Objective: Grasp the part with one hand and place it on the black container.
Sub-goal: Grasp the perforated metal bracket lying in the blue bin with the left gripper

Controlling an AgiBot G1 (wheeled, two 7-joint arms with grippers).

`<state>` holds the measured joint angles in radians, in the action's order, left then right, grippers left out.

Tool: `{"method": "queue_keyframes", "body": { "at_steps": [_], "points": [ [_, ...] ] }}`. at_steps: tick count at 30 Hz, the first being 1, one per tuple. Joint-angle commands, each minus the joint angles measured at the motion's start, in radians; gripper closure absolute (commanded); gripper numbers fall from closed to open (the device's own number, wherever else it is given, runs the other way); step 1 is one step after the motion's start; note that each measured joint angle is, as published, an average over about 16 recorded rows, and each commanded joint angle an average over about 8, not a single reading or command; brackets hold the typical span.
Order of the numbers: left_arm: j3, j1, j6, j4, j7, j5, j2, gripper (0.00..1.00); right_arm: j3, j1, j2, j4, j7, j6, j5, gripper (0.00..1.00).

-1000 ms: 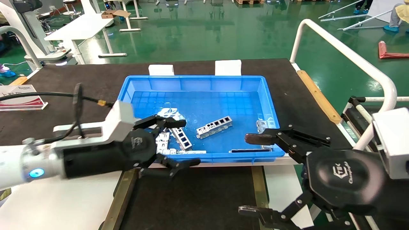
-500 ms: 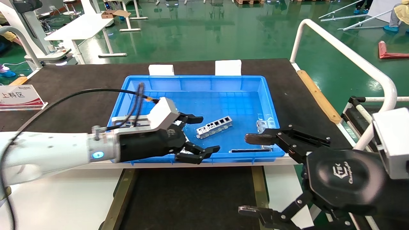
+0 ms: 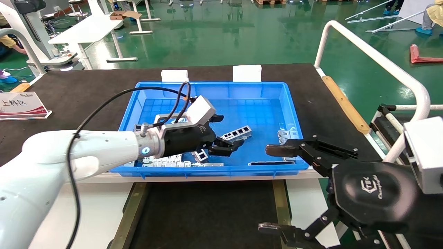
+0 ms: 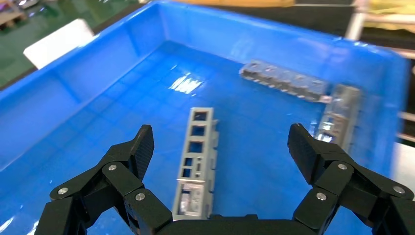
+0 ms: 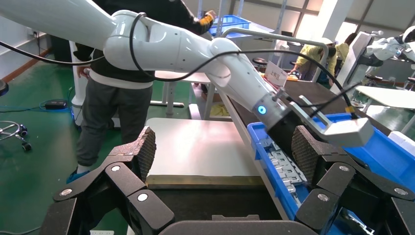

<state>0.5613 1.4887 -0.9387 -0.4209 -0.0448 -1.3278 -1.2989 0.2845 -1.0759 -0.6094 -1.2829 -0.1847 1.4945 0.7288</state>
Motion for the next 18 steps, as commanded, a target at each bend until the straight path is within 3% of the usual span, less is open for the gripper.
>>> {"method": "queue_keyframes", "body": {
  "at_steps": [1, 9, 11, 16, 17, 18],
  "points": [
    [0.0, 0.018, 0.027, 0.058, -0.019, -0.007, -0.03, 0.0, 0.0, 0.0, 0.0, 0.0, 0.0, 0.0, 0.0, 0.0],
    [0.038, 0.021, 0.095, 0.132, -0.05, 0.011, -0.065, 0.03, 0.001, 0.0, 0.0, 0.0, 0.0, 0.0, 0.0, 0.02],
    [0.052, 0.016, 0.111, 0.13, -0.047, 0.023, -0.067, 0.24, 0.001, 0.0, 0.0, 0.0, 0.0, 0.0, -0.001, 0.27],
    [0.094, 0.004, 0.15, 0.112, -0.03, 0.056, -0.069, 0.86, 0.001, 0.0, 0.001, 0.0, 0.001, -0.001, -0.001, 0.9],
    [0.103, 0.001, 0.158, 0.107, -0.026, 0.063, -0.069, 0.95, 0.001, 0.0, 0.001, 0.0, 0.001, -0.001, -0.001, 1.0],
    [0.112, -0.001, 0.165, 0.102, -0.022, 0.071, -0.069, 0.99, 0.001, 0.0, 0.001, 0.0, 0.001, -0.001, -0.001, 1.0]
  ]
}}
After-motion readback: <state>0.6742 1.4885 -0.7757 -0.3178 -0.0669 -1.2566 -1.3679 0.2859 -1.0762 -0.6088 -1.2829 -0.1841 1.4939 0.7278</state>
